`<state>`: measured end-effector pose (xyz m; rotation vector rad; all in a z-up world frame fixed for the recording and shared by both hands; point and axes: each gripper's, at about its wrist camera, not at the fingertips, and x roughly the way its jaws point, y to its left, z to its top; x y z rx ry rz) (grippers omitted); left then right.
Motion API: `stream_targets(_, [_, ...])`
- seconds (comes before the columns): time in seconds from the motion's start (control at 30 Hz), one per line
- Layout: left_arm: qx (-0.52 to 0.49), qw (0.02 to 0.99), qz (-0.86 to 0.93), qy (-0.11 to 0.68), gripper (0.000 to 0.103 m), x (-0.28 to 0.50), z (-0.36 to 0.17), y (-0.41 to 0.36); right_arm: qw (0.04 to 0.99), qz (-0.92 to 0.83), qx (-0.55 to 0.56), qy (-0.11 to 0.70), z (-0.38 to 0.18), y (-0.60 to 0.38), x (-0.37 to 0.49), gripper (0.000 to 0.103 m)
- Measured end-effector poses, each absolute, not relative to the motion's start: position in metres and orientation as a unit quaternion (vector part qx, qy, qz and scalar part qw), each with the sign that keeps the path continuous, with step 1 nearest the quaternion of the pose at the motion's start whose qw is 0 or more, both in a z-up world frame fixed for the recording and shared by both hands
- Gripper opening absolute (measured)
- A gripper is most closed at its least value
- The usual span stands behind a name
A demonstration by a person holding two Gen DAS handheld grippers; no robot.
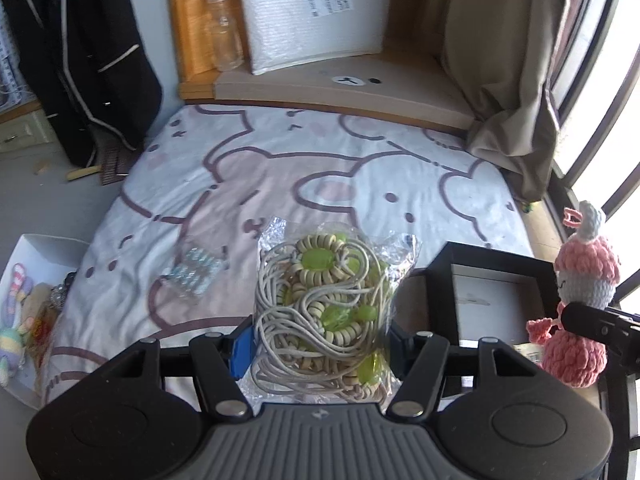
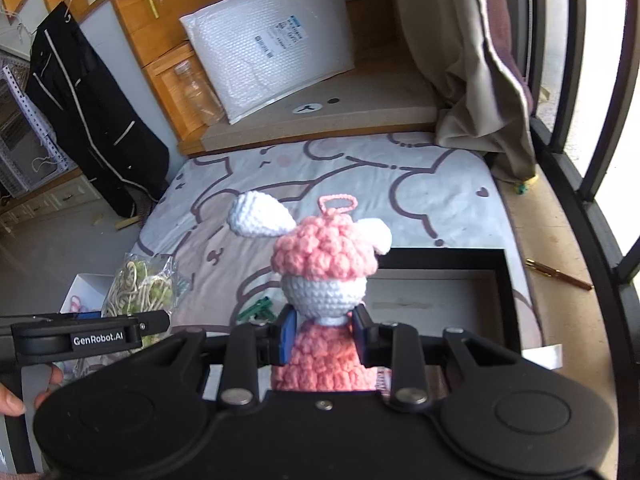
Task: Organize objects
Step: 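Carry cord bag with left tool while right tool carries bunny to black box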
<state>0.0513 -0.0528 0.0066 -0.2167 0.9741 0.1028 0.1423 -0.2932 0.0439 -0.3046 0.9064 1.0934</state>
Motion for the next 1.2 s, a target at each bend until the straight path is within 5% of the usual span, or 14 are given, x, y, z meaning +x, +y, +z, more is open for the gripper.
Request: stream_targets(1.2, [-0.162, 0.877, 0.018, 0.452, 0.063, 0.096, 0.002, -0.15, 0.781, 0.445, -0.106, 0.426, 0.034, -0.352, 0.223, 0.031])
